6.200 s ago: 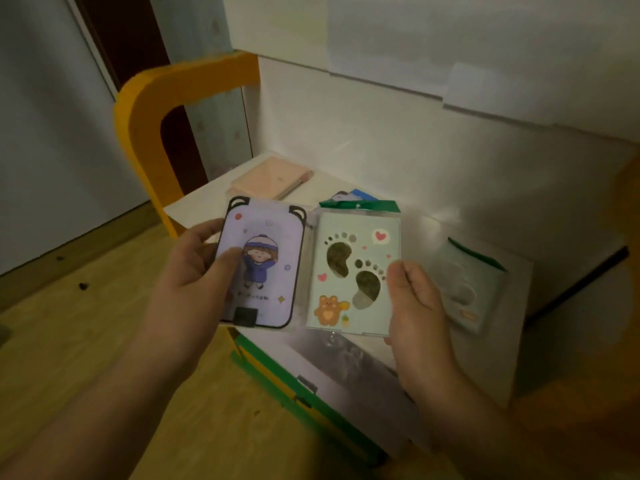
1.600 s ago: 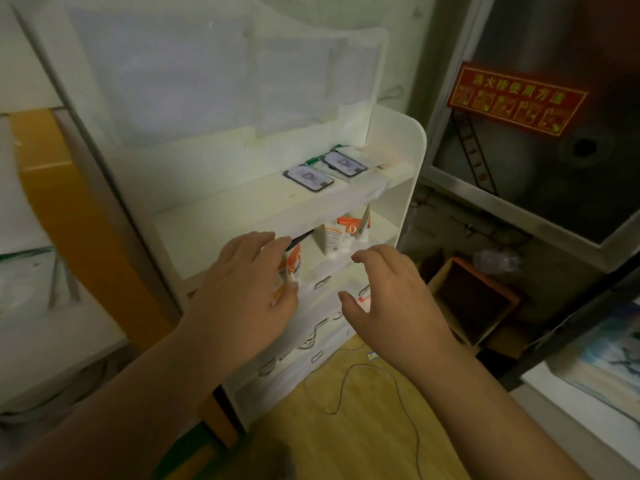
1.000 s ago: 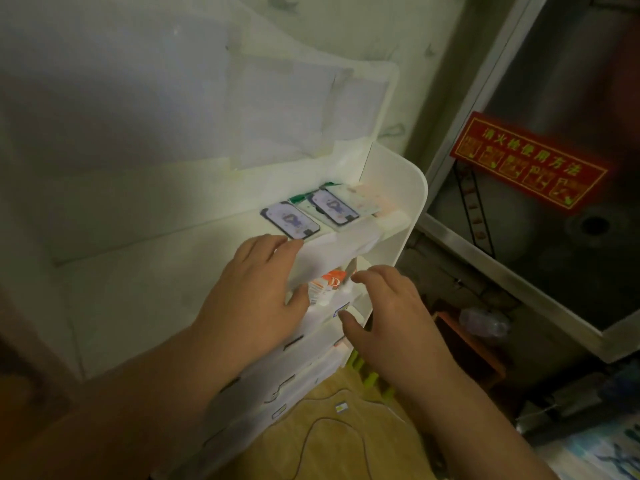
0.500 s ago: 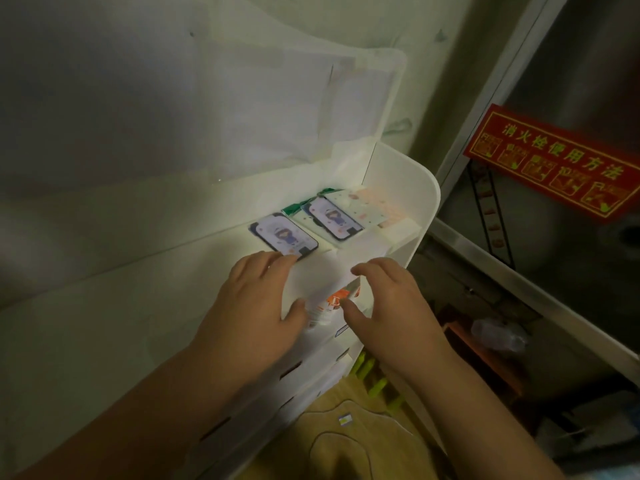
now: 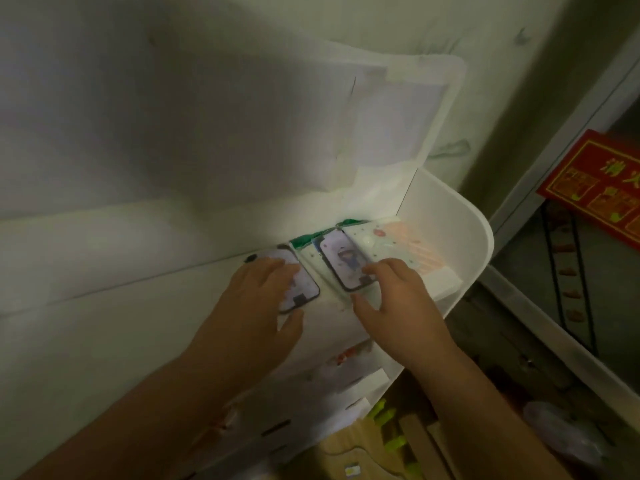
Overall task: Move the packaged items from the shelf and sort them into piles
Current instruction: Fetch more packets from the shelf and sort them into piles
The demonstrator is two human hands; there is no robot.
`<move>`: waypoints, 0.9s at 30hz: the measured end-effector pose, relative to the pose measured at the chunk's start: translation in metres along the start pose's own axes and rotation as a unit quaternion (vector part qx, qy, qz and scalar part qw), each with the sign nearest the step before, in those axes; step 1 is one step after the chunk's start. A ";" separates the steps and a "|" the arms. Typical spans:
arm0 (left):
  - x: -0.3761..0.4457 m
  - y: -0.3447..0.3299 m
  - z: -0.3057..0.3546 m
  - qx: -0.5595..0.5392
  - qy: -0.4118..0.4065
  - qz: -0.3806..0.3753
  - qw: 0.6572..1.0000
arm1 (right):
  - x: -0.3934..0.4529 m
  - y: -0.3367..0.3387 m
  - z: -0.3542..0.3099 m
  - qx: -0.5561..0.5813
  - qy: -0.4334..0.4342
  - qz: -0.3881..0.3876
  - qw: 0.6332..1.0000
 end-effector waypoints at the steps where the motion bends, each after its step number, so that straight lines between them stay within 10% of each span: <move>1: 0.008 -0.003 0.002 0.005 0.005 0.001 1.000 | 0.013 -0.001 0.006 -0.001 -0.003 -0.002 1.000; 20: 0.054 -0.048 -0.008 0.060 0.174 -0.017 0.983 | 0.166 -0.037 0.085 -0.061 -0.082 -0.096 0.990; 27: 0.053 -0.048 -0.008 0.051 0.257 -0.013 0.965 | 0.185 -0.016 0.092 0.109 -0.131 -0.149 0.974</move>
Point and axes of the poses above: each hand's wrist, its own x-axis towards the middle knuckle, its own y-axis out of the back of the hand, z = x × y, the point moved 4 cm from there along x, towards the middle knuckle, and after that the axes turned 12 degrees about -y, right-handed, at the moved point
